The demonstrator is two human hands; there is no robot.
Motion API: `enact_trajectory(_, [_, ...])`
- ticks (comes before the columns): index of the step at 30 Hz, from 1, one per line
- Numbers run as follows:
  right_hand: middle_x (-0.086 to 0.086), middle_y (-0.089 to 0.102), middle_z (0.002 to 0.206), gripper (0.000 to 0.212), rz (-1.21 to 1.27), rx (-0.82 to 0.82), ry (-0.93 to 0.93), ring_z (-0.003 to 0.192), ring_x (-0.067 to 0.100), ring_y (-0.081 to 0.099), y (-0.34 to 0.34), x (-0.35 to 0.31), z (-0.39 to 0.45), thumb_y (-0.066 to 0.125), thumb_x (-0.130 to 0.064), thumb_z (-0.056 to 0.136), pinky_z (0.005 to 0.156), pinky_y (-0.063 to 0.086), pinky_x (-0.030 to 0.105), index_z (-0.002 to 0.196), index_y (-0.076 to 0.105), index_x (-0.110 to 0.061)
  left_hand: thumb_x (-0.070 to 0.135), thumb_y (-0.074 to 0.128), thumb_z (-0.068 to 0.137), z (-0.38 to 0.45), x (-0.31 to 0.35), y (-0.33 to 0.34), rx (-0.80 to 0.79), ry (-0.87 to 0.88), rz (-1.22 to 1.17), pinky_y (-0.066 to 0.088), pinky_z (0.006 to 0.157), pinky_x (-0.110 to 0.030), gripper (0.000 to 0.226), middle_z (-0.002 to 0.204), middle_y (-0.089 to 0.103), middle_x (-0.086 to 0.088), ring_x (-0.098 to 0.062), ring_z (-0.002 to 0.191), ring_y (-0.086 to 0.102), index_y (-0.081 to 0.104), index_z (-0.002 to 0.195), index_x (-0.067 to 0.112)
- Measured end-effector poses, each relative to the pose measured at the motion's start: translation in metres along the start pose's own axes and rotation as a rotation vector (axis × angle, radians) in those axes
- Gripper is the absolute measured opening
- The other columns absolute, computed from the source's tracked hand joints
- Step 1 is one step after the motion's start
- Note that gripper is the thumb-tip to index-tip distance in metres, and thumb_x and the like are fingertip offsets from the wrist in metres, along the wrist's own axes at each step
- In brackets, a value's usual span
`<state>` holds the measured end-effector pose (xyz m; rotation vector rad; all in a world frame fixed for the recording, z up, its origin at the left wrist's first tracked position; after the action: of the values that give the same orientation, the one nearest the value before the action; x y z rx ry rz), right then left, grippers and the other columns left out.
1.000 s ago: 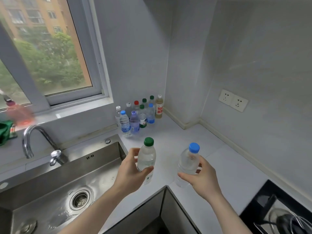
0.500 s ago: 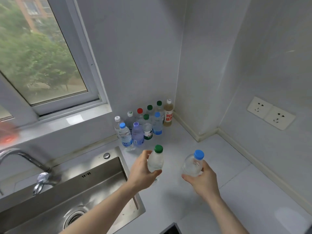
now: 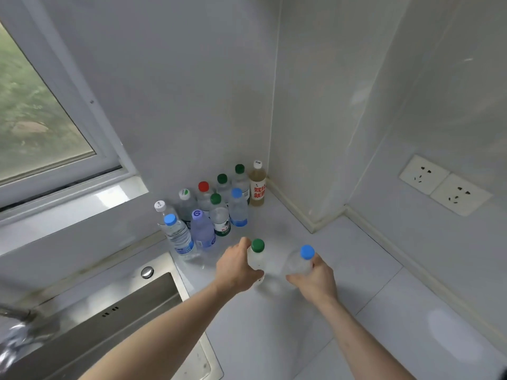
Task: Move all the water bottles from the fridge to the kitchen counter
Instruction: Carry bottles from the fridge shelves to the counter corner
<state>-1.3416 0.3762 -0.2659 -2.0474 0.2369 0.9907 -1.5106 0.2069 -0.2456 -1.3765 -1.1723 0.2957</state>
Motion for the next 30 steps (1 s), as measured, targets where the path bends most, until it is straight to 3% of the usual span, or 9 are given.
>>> enact_trajectory(9, [-0.007, 0.069, 0.095, 0.048, -0.009, -0.001, 0.012, 0.09, 0.021, 0.069, 0.009, -0.001, 0.047, 0.09, -0.023, 0.066, 0.076, 0.059, 0.032, 0.108, 0.066, -0.026, 0.036, 0.081, 0.07, 0.07, 0.036, 0.002, -0.042, 0.047, 0.165, 0.054, 0.07, -0.038, 0.066, 0.107, 0.066, -0.001, -0.029, 0.091, 0.063, 0.046, 0.124, 0.024])
enact_trajectory(15, [-0.005, 0.069, 0.096, 0.049, 0.0, 0.007, 0.004, 0.088, 0.02, 0.067, 0.007, -0.013, 0.08, 0.091, -0.024, 0.067, 0.073, 0.052, 0.026, 0.109, 0.067, -0.024, 0.023, 0.077, 0.07, 0.117, 0.048, -0.007, -0.015, 0.029, 0.137, 0.046, 0.066, -0.034, 0.05, 0.104, 0.068, -0.001, -0.029, 0.09, 0.065, 0.055, 0.115, 0.024])
enact_trajectory(20, [-0.005, 0.069, 0.092, 0.042, 0.021, 0.001, 0.009, 0.084, 0.021, 0.067, 0.009, -0.013, 0.095, 0.09, -0.024, 0.067, 0.071, 0.054, 0.028, 0.098, 0.061, -0.028, 0.018, 0.074, 0.072, 0.14, 0.05, -0.015, 0.023, 0.028, 0.094, 0.052, 0.069, -0.036, 0.068, 0.105, 0.065, -0.003, -0.031, 0.093, 0.065, 0.044, 0.133, 0.026])
enact_trajectory(22, [-0.004, 0.071, 0.092, 0.042, 0.047, 0.0, 0.01, 0.083, 0.021, 0.069, 0.011, -0.01, 0.098, 0.09, -0.022, 0.066, 0.071, 0.059, 0.033, 0.096, 0.061, -0.028, 0.015, 0.07, 0.076, 0.148, 0.059, -0.026, 0.073, 0.088, 0.062, 0.051, 0.067, -0.036, 0.057, 0.101, 0.062, -0.003, -0.03, 0.089, 0.062, 0.045, 0.127, 0.024])
enact_trajectory(25, [-0.005, 0.072, 0.09, 0.044, 0.099, 0.006, 0.015, 0.082, 0.021, 0.071, 0.017, -0.002, 0.097, 0.092, -0.019, 0.062, 0.072, 0.062, 0.04, 0.089, 0.06, -0.03, 0.01, 0.06, 0.085, 0.161, 0.072, -0.037, 0.094, 0.165, 0.07, 0.051, 0.072, -0.036, 0.022, 0.1, 0.065, -0.003, -0.028, 0.089, 0.061, 0.059, 0.106, 0.017])
enact_trajectory(30, [-0.008, 0.072, 0.088, 0.042, 0.154, 0.003, 0.023, 0.078, 0.017, 0.071, 0.021, 0.003, 0.096, 0.091, -0.02, 0.062, 0.072, 0.063, 0.043, 0.09, 0.06, -0.028, 0.006, 0.061, 0.093, 0.179, 0.074, -0.051, 0.087, 0.152, 0.109, 0.056, 0.08, -0.039, 0.015, 0.101, 0.066, -0.004, -0.027, 0.093, 0.062, 0.067, 0.106, 0.013])
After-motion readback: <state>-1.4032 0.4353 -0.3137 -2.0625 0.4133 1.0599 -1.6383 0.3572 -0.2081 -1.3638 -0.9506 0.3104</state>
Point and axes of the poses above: each hand's wrist, its own z-axis towards the middle knuckle, its own y-axis out of the palm, x = y × z, the point moved 10 cm from there along z, towards the middle knuckle
